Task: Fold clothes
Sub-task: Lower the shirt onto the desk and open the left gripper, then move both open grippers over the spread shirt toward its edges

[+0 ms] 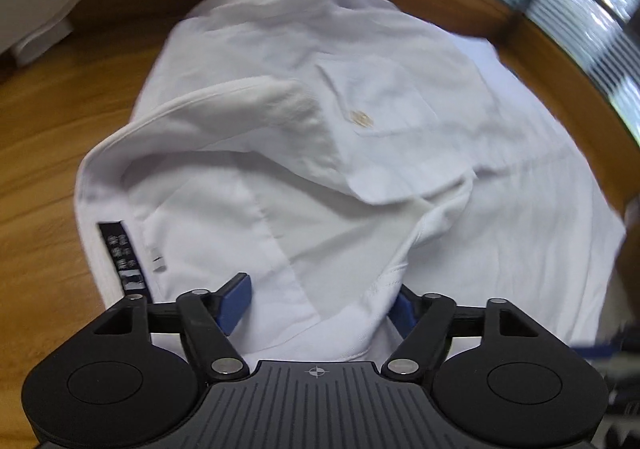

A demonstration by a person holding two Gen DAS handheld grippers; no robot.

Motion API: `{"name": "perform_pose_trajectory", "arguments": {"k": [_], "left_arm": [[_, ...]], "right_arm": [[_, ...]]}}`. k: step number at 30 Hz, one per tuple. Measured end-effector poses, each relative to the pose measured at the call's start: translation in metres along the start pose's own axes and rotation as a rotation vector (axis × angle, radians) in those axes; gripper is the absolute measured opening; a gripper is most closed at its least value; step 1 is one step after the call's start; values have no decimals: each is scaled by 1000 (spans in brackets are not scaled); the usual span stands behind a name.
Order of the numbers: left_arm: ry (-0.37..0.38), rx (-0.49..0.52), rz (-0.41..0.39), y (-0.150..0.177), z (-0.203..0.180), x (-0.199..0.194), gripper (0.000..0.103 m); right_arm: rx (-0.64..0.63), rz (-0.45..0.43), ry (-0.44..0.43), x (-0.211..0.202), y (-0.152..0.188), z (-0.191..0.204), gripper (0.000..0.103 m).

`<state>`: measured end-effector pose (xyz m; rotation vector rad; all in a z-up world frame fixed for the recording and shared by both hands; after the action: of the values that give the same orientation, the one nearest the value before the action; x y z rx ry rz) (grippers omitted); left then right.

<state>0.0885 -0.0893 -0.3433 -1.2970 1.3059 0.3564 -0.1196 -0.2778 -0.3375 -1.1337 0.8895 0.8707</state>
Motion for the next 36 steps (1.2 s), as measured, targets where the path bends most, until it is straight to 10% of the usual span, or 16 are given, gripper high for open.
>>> {"name": "perform_pose_trajectory", "arguments": {"k": [10, 19, 36], "left_arm": [[-88, -166, -114, -17, -16, -47, 88], [-312, -338, -266, -13, -46, -113, 90], [-373, -421, -181, 4, -81, -66, 91]], "right_arm": [[-134, -31, -99, -46, -27, -56, 42], [-308, -122, -77, -100, -99, -176, 42], [32, -157, 52, -76, -181, -365, 42]]}}
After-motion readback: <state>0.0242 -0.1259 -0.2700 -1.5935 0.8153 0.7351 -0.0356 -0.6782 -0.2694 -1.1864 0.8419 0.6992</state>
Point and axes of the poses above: each gripper's, at about its wrist camera, not at the fingertips, and x roughly the way its jaws point, z to its left, y to its underside, the point moved 10 cm from there along x, roughly the way its jaws point, and after that the axes turned 1 degree about x, right-handed, at the moved point
